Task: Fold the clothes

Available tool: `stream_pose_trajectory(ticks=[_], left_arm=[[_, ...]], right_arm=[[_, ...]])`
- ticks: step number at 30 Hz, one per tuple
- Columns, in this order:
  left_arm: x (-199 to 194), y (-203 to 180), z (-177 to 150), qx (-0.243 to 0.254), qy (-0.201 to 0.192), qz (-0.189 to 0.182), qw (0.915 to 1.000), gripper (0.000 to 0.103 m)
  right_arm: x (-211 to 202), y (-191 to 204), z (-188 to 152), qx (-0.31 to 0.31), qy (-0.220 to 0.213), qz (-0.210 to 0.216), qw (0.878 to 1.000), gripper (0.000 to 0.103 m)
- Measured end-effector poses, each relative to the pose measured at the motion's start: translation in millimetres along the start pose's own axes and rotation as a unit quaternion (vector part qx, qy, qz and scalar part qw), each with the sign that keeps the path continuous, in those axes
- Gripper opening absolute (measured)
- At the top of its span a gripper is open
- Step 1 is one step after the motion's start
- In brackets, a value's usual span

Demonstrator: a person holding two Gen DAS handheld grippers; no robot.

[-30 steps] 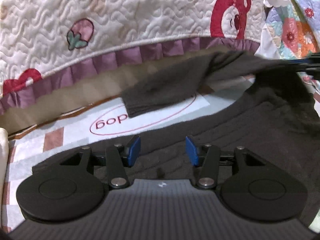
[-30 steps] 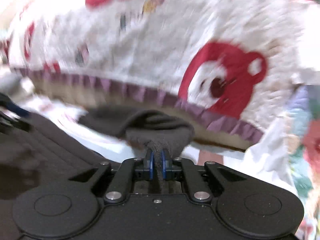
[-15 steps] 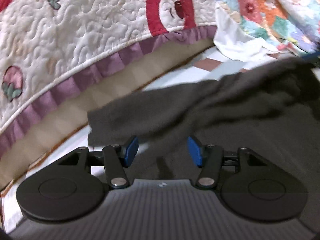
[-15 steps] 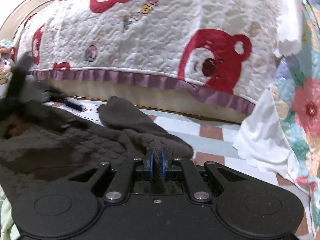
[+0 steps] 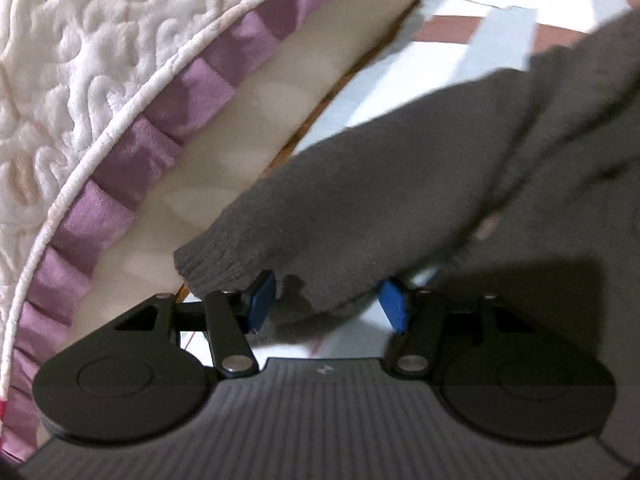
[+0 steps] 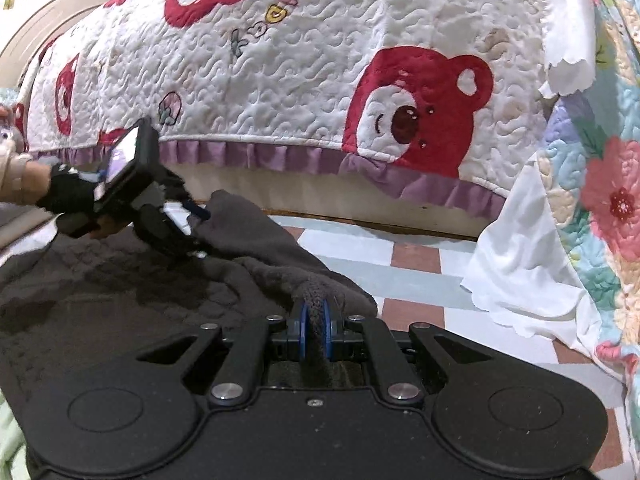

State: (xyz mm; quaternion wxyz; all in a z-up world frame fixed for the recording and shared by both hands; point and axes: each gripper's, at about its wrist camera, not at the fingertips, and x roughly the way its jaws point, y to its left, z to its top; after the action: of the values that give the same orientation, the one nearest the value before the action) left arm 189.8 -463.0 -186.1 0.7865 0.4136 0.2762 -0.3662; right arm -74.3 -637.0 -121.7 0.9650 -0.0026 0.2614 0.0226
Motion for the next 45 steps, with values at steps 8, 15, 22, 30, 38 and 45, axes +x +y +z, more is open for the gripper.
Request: stream_pose_trajectory(ticks=[8, 15, 22, 30, 38, 45], left_arm=[[-88, 32, -5, -0.06, -0.077, 0.067, 0.993, 0.012], [-224, 113, -61, -0.175, -0.058, 0.016, 0.9828, 0.01], [-191, 154, -143, -0.378, 0.068, -0.116, 0.9159, 0.014], [-197, 66, -132, -0.22, -0.039, -0.126, 0.9666, 0.048], [-173, -21, -72, -0.159, -0.039, -0.195, 0.9671, 0.061], [-132, -24, -65, -0.174, 0.052, -0.207, 0.9614, 0.067]], right_arm=[[0, 0, -6, 0.01, -0.01, -0.024, 1.0, 0.009], [3, -8, 0, 0.042, -0.03, -0.008, 0.999, 0.009], [44, -37, 23, 0.086, -0.012, 0.025, 0.996, 0.009], [88, -43, 45, 0.121, 0.012, -0.011, 0.993, 0.009], [109, -30, 73, 0.034, 0.019, -0.041, 0.998, 0.009], [141, -54, 73, 0.081, 0.049, -0.053, 0.994, 0.009]])
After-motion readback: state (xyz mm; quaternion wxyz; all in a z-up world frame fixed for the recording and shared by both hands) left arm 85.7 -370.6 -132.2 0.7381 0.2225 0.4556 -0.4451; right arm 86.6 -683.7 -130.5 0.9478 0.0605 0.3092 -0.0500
